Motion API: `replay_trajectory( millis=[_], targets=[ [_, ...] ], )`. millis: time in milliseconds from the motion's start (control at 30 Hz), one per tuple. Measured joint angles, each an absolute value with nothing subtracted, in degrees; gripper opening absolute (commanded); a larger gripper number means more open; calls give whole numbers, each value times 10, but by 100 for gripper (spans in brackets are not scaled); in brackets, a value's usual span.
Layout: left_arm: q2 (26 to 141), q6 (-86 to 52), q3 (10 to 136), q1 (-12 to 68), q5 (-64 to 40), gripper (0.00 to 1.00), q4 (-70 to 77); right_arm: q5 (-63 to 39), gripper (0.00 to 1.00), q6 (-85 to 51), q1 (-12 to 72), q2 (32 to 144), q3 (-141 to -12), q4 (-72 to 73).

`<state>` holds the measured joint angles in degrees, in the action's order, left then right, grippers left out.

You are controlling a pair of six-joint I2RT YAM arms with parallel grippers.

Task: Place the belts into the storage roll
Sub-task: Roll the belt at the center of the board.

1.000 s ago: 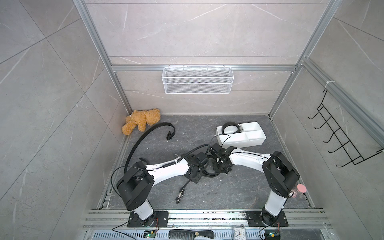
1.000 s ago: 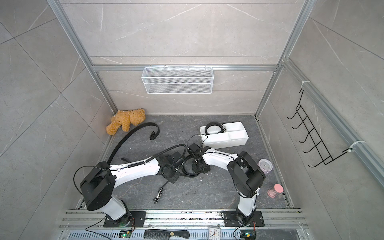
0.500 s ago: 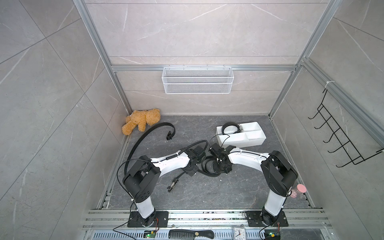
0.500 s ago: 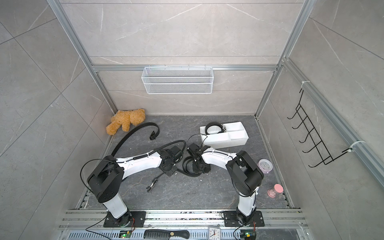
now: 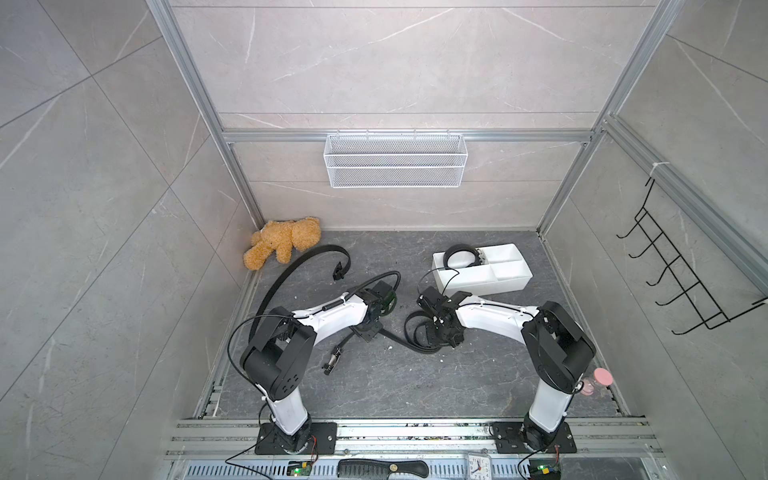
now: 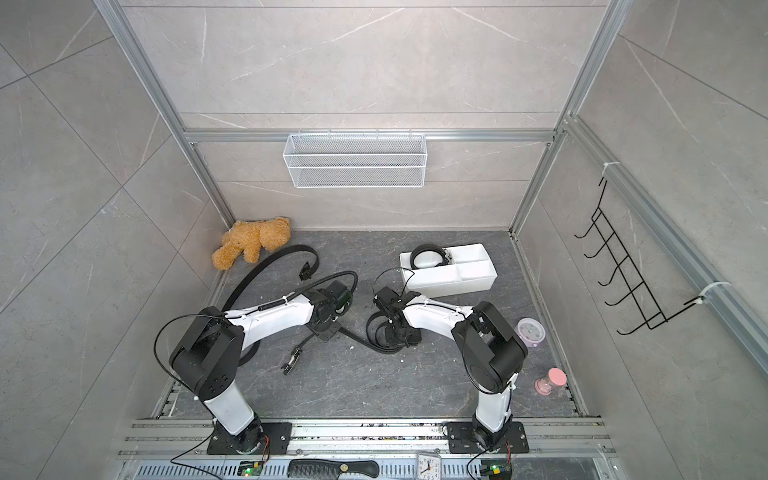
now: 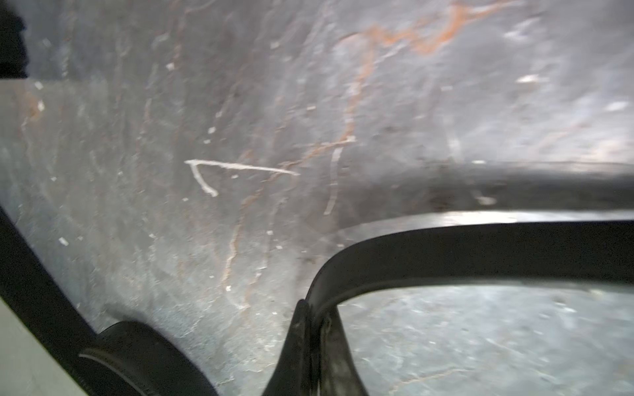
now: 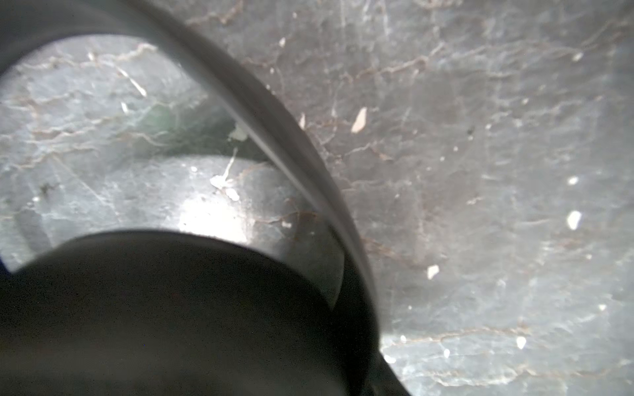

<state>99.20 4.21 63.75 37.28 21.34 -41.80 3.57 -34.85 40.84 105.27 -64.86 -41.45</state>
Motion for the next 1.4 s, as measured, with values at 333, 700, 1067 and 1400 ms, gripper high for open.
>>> replay_trajectory(
  millis=[333,700,1067,1400],
  targets=[
    [1008,61,638,354,254,0,-417,47,42,-347,416,1053,-649,-418],
    [1014,78,654,306,298,0,-407,76,46,-340,434,1058,-652,-465],
    [1016,77,676,332,296,0,-406,103,50,-328,463,1072,-668,-516],
    [1016,80,693,402,261,0,-368,99,17,-314,494,1080,-669,-523]
  ],
)
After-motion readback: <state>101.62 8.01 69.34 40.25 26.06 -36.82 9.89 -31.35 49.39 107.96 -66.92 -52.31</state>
